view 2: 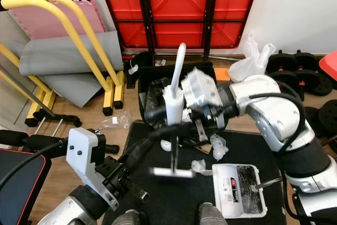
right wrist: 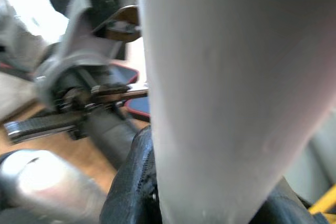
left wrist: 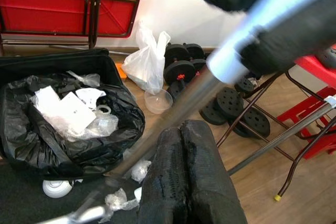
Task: Sweep floor
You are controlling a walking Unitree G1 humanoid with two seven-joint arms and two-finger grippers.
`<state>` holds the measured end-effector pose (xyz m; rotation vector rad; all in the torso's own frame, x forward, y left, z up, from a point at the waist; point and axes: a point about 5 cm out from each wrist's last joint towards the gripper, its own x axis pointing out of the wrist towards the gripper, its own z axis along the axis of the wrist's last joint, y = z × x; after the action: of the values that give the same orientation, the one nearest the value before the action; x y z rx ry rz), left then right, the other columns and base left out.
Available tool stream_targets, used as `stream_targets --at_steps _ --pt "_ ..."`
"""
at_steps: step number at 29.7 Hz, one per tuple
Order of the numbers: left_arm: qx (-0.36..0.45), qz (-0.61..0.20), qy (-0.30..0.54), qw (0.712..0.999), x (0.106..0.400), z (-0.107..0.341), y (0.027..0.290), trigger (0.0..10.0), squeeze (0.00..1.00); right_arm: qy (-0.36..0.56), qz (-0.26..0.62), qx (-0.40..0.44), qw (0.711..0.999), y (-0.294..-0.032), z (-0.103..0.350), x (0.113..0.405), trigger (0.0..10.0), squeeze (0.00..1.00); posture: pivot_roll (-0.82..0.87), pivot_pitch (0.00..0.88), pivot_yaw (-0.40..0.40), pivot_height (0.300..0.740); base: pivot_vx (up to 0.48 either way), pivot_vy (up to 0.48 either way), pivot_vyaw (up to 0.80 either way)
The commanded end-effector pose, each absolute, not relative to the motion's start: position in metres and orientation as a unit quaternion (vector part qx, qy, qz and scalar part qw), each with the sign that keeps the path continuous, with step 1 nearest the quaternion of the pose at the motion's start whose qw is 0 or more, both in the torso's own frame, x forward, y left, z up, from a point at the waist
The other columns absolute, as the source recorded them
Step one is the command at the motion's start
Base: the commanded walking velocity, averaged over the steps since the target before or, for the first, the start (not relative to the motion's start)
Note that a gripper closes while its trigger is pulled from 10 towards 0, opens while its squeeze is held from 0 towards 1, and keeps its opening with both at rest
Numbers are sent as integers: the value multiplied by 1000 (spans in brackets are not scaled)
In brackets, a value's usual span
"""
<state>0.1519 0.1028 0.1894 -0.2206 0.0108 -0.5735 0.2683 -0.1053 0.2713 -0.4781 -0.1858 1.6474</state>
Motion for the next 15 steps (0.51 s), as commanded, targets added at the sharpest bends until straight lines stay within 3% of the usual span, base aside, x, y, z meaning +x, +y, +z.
stream_targets --at_steps 1,10,15 --pt "-112 -285 20 952 152 184 102 10000 0 -104 721 -219 649 -103 276 268 10000 0 -53 204 -11 740 0 0 0" --pt "-114 -286 21 951 150 185 102 10000 0 -89 686 -275 668 -96 247 283 10000 0 -45 217 -11 740 0 0 0" --pt "-122 -295 25 947 148 186 102 10000 0 -100 677 -279 674 -98 252 286 10000 0 -45 220 -12 740 0 0 0"
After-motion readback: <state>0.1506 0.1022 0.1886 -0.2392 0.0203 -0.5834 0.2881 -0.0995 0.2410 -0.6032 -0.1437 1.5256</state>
